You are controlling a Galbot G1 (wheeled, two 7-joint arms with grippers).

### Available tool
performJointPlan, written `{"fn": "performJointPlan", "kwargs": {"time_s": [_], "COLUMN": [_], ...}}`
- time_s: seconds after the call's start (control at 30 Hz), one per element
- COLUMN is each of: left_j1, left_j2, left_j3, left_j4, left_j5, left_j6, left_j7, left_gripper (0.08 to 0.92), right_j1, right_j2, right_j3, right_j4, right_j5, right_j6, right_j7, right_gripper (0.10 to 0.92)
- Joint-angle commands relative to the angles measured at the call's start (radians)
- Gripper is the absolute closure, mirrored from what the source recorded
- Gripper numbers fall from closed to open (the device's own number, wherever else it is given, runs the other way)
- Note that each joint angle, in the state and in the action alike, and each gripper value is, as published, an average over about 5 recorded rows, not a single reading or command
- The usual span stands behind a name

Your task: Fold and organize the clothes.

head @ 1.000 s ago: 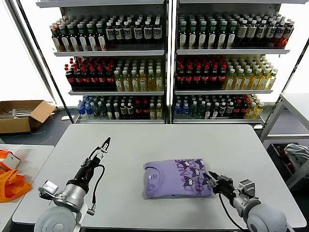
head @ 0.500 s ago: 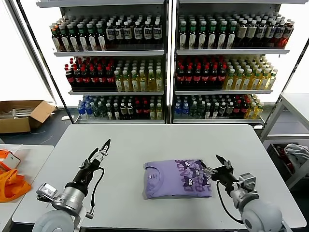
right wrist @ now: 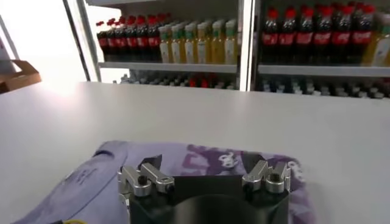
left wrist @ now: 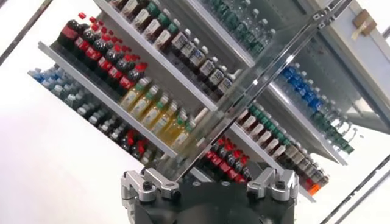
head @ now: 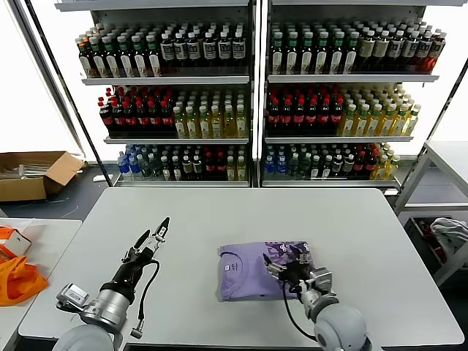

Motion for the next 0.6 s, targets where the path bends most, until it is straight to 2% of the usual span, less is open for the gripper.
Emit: {"fn": "performJointPlan", "kwargs": {"time_s": [0.03,0.27,0.47,0.6], "left_j1": [0.008,0.004,0.006,0.004], "left_j2": [-0.002,-0.014,-0.007,0.005], "left_j3": [-0.004,-0.002,-0.030,-0.060], "left_j4": [0.003,0.015,0.022,0.029], "left_j5": [0.010,0.014,0.039,0.087], "left_j6": [0.000,-0.001,0.003,0.017], "left_j7": [0.004,0.009,0.036,0.065], "left_gripper": [0.177,0.177,0.177,0.177], "right_j1": [0.035,0.007,-0.059,-0.131], "right_j2": [0.068,0.032,-0.004,-0.026], "right_j3": [-0.116,-0.057,0.105,0.291], "right_j4": [-0.091,0.023,0.193,0.231], "right_j5": [-0.151,-0.112,-0.037,-0.035], "right_j6": [-0.082,-0.074,0.102,0.205], "right_j7": [0.005,0.020,0.001,-0.064], "right_gripper": [0.203,0.203,0.203,0.203]}}
